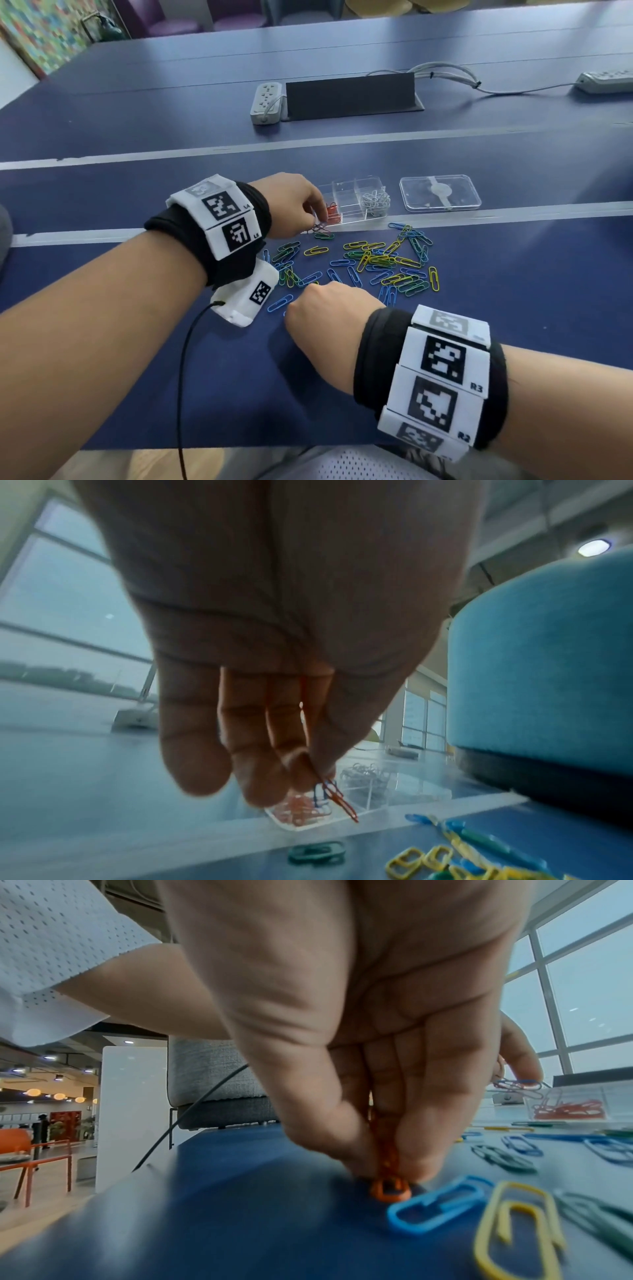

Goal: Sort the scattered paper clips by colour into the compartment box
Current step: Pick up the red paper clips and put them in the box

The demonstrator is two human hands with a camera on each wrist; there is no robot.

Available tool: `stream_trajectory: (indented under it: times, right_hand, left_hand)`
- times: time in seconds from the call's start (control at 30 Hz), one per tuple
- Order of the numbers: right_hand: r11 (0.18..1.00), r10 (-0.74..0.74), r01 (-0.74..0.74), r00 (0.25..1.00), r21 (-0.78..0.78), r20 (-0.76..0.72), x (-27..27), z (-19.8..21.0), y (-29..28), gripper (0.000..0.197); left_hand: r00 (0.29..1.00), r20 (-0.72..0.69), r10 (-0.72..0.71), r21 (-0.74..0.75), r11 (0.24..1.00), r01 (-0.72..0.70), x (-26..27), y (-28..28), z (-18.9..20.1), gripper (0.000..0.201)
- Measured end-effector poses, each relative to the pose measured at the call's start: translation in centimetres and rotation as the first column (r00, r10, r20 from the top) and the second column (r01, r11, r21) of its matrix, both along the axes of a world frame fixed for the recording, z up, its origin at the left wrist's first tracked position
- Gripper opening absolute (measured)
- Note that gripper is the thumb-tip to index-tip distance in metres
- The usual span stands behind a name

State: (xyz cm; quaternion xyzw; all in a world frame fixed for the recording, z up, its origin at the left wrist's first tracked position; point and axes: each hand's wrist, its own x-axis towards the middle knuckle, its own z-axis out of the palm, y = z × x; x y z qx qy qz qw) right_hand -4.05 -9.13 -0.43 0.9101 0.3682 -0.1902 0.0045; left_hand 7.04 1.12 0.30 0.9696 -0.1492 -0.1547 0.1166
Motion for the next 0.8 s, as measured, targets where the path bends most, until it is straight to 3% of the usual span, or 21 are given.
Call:
stream_trajectory:
  times: [0.1, 0.23, 0.43, 0.53, 0.63, 0.7, 0.8]
  right_hand:
    - [1.0, -0.012, 0.012, 1.0, 0.017, -0.014, 0.2, -0.1, -0.1, 0.022]
    - [0.999, -0.034, 0.035, 0.999, 0.037, -0.024, 0.6, 0.1, -0.5, 0.008]
    - [0.965, -0.069, 0.081, 0.996, 0.25, -0.054, 2.0, -0.7, -2.0, 0.04]
    - [0.916, -0.186, 0.255, 0.954, 0.308, -0.237, 2.9, -0.3, -3.1, 0.038]
    - [0.816, -0.298, 0.474, 0.835, 0.33, -0.463, 3.6, 0.0, -3.7, 0.026]
    - [0.837, -0.315, 0.45, 0.862, 0.312, -0.398, 3.7, -0.1, -3.7, 0.019]
    - [0.958, -0.211, 0.23, 0.97, 0.17, -0.122, 2.9, 0.0, -3.4, 0.023]
  left_hand:
    - [0.997, -0.07, 0.036, -0.049, 0.998, -0.04, 0.4, 0.1, -0.3, 0.022]
    - [0.999, -0.013, 0.038, 0.0, 0.999, -0.038, 0.2, 0.3, -0.7, 0.021]
    - [0.997, -0.006, 0.083, -0.03, 0.996, -0.083, -0.2, 0.8, -1.2, 0.023]
    - [0.987, -0.089, 0.133, -0.134, 0.98, -0.144, -0.1, 1.0, -1.5, 0.029]
    - [0.974, -0.119, 0.192, -0.197, 0.957, -0.212, -0.1, 0.9, -1.8, 0.029]
    - [0.965, -0.144, 0.217, -0.224, 0.943, -0.246, -0.2, 0.8, -1.8, 0.026]
    - [0.95, -0.204, 0.237, -0.286, 0.913, -0.29, -0.2, 0.7, -1.7, 0.03]
